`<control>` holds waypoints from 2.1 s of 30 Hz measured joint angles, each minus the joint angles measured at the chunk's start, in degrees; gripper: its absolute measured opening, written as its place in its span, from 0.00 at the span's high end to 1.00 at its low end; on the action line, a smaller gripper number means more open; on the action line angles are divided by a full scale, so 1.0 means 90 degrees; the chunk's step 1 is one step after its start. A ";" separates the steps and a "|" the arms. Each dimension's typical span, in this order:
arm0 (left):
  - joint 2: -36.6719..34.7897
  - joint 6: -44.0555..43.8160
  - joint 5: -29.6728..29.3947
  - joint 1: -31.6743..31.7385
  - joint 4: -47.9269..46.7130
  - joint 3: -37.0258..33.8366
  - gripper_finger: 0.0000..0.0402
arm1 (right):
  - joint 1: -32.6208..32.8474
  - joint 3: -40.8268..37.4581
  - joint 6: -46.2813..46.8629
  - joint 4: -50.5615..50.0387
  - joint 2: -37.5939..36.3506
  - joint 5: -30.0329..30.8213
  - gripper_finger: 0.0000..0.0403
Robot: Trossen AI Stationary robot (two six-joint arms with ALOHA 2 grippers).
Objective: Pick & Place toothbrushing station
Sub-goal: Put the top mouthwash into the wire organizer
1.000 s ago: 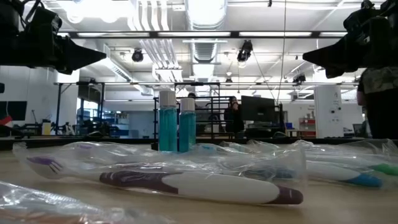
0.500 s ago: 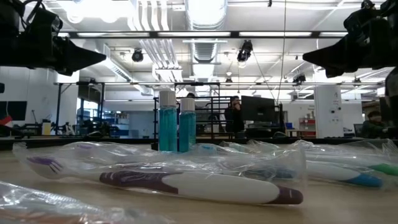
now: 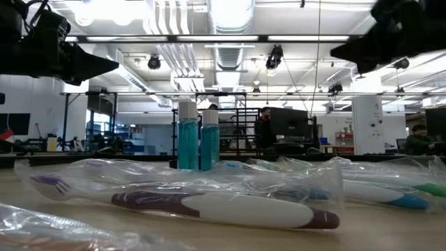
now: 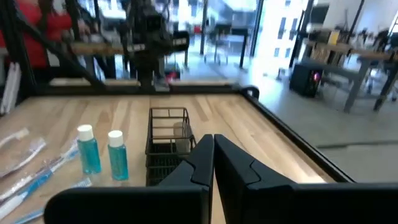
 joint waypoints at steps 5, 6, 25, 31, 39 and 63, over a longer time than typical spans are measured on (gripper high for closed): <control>0.0000 -0.0003 -0.0002 0.0000 0.0000 -0.0001 0.99 | 0.0001 0.1708 -0.0161 -0.1138 0.1834 -0.0031 0.98; 0.0000 -0.0003 0.0001 0.0000 0.0000 0.0001 0.99 | -0.0002 0.2104 -0.0196 -0.1425 0.2228 -0.0060 0.98; 0.0047 -0.0088 0.0010 -0.0003 -0.0228 0.0013 0.99 | 0.0095 0.9918 -0.3805 -0.7102 0.8346 -0.1151 0.68; 0.0068 -0.0064 0.0008 -0.0002 -0.0251 0.0013 0.99 | 0.0192 1.1179 -0.4353 -0.7947 0.9660 -0.1706 0.55; 0.0078 -0.0062 0.0008 -0.0002 -0.0265 0.0013 0.99 | 0.0381 1.1902 -0.5004 -0.8635 1.0757 -0.1795 0.50; 0.0078 -0.0385 0.0003 -0.0002 -0.0264 0.0007 0.99 | 0.0623 1.1361 -0.5666 -0.7692 1.0879 -0.1813 0.50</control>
